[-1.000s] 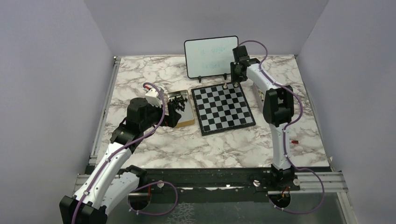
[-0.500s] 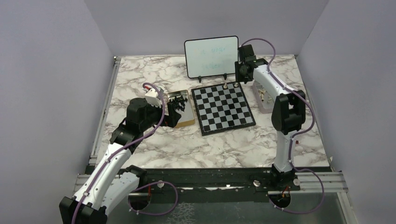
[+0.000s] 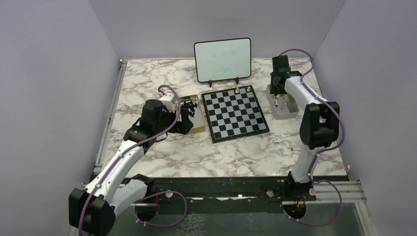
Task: Set up the chess pieces on the board
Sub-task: Pick up the chess piece from the storage box.
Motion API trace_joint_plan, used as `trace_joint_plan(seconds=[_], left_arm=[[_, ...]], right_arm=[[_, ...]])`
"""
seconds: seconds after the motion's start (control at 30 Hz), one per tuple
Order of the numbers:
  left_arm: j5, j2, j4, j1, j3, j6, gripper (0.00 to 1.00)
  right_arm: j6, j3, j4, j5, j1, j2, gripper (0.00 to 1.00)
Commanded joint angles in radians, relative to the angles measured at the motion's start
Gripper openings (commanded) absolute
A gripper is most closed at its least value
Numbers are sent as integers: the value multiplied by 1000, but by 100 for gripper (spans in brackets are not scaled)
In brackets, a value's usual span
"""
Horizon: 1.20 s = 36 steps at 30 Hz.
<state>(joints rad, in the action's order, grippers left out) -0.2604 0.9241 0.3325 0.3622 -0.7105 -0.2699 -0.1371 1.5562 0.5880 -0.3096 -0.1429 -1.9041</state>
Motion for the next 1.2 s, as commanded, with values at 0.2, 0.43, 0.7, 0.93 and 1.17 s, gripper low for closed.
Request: trace_joint_plan(seconds=[0.2,0.43,0.7,0.93,1.17], left_arm=[[-112,197,4,36,-111,-12,99],[-56,179,16,50,-93,44,99],[-5,154,13,52,-74,61,99],[12,145,14,52,-74,67,99],[19,145,13,53,-75,69,99]], right_arm=[[-133,-127,-71,-83,97,43,34],[-184,-179,-113,-72,122,36,35],[-230,-202,-161,-48,129,14,36],[-249,-171,-140,-64,129,-29,37],[-264,-162,-118,-73,129,-46,38]])
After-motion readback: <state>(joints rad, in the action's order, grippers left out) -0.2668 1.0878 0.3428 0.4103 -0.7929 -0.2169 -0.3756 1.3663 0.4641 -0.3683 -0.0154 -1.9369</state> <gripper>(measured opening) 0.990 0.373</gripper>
